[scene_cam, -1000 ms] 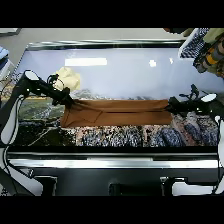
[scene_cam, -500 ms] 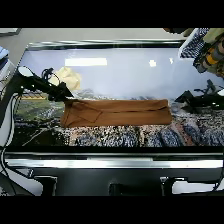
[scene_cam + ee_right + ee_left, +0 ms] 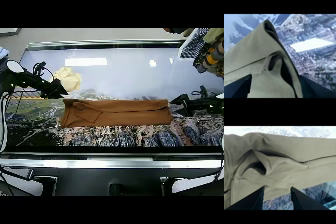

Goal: Fold the clothes and pants, and hang the long-sleeved shirts on hangers.

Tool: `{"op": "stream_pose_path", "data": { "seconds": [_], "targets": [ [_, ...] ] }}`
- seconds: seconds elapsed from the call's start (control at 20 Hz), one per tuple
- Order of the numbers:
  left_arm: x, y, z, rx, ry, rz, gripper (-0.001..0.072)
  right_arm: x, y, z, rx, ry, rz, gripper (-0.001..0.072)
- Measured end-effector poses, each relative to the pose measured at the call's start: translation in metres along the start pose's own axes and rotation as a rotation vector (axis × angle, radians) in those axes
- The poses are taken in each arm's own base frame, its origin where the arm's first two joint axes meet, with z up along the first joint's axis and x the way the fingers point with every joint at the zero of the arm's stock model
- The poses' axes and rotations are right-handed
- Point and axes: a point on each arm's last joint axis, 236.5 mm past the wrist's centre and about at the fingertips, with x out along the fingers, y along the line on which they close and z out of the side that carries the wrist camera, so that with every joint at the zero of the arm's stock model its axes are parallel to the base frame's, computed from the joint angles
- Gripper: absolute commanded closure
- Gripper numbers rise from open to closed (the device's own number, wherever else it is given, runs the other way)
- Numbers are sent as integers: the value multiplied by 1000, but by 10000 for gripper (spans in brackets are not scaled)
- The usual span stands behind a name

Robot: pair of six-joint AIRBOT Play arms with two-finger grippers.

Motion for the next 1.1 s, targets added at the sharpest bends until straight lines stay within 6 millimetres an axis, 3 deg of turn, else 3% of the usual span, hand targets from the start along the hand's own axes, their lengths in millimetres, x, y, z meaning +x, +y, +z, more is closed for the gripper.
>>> {"op": "stream_pose_path", "data": {
  "seconds": [0.3, 0.5, 0.55, 0.65, 0.7, 0.75, 0.85, 0.95, 1.0, 1.05, 1.1],
  "targets": [
    [-2, 0, -1, -2, 0, 3, 316, 18, -5, -6, 29, 55, 39, 17],
    [-2, 0, -1, -3, 2, 4, 316, 34, 2, -16, 18, 98, 30, 52],
    [-2, 0, -2, -3, 3, 4, 316, 39, 2, -18, 12, 102, 9, 96],
    [-2, 0, -2, -3, 4, 5, 316, 48, -3, -20, -5, 105, -48, 342],
    [-2, 0, -2, -3, 3, 5, 316, 52, -6, -21, -15, 106, -78, 524],
    [-2, 0, -2, -3, 3, 5, 316, 55, -9, -21, -30, 104, -106, 622],
    [-2, 0, -2, -3, 3, 5, 316, 57, -10, -22, -46, 102, -133, 680],
    [-1, 0, -2, -2, 4, 5, 333, 53, -9, -19, -67, 82, -156, 681],
    [-1, 0, -2, -1, 5, 5, 444, 49, -9, -18, -87, 72, -177, 681],
    [1, -2, -3, 3, 8, 5, 661, 42, -9, -16, -101, 61, -199, 681],
    [4, -5, -3, 10, 12, 4, 688, 33, -6, -15, -115, 46, -217, 681]
  ]
}}
